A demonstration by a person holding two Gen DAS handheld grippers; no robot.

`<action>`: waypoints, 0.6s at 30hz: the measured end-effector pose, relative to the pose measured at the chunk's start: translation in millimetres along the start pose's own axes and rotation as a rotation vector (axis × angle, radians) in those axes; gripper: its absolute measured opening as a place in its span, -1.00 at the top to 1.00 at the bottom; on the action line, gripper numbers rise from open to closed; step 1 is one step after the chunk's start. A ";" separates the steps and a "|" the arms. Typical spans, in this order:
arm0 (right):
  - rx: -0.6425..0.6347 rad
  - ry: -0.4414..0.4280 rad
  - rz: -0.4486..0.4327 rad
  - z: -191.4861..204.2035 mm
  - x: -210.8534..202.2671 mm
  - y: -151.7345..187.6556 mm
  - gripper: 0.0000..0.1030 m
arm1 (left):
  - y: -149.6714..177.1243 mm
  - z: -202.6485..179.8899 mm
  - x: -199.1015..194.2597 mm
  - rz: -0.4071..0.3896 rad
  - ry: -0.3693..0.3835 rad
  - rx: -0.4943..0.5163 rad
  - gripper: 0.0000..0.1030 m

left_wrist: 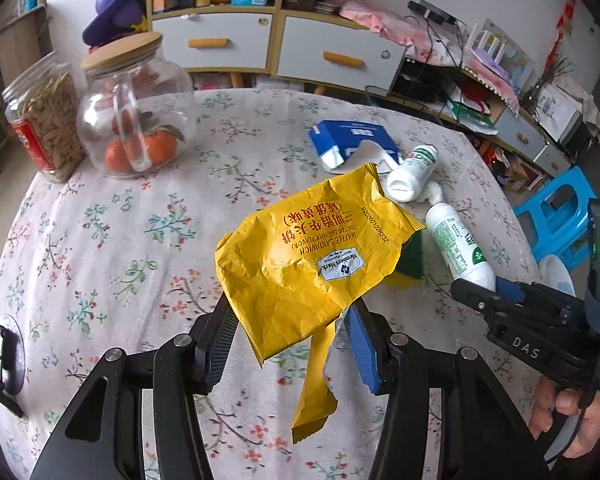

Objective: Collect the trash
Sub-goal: 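Carry packet and bottle over the bucket and open both tools to drop them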

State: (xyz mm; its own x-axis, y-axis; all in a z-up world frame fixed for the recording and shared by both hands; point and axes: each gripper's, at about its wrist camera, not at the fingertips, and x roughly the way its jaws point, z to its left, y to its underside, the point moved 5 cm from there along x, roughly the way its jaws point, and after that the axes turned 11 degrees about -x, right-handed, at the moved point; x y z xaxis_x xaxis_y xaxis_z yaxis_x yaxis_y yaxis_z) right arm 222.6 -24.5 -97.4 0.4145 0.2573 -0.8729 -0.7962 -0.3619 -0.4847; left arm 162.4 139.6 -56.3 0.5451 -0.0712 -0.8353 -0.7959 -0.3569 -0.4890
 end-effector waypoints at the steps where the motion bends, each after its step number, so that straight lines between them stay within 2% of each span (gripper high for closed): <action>1: 0.000 0.003 -0.007 -2.5 -4.6 1.4 0.19 | 0.8 -3.2 -0.5 -0.001 0.004 0.006 -0.06; 8: 0.011 0.039 -0.034 -28.0 -34.0 15.1 0.20 | 8.1 -29.1 -2.9 -0.002 0.028 0.039 -0.06; 18: 0.073 0.108 -0.048 -91.1 -74.2 52.0 0.20 | 26.7 -77.6 0.5 0.015 0.068 0.094 -0.06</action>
State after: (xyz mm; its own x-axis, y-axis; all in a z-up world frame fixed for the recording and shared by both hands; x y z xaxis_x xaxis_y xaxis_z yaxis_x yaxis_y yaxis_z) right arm 190.6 -144.0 -62.8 0.4946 0.1734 -0.8517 -0.8029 -0.2840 -0.5241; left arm 161.9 57.8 -50.3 0.5474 -0.1400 -0.8251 -0.8233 -0.2669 -0.5009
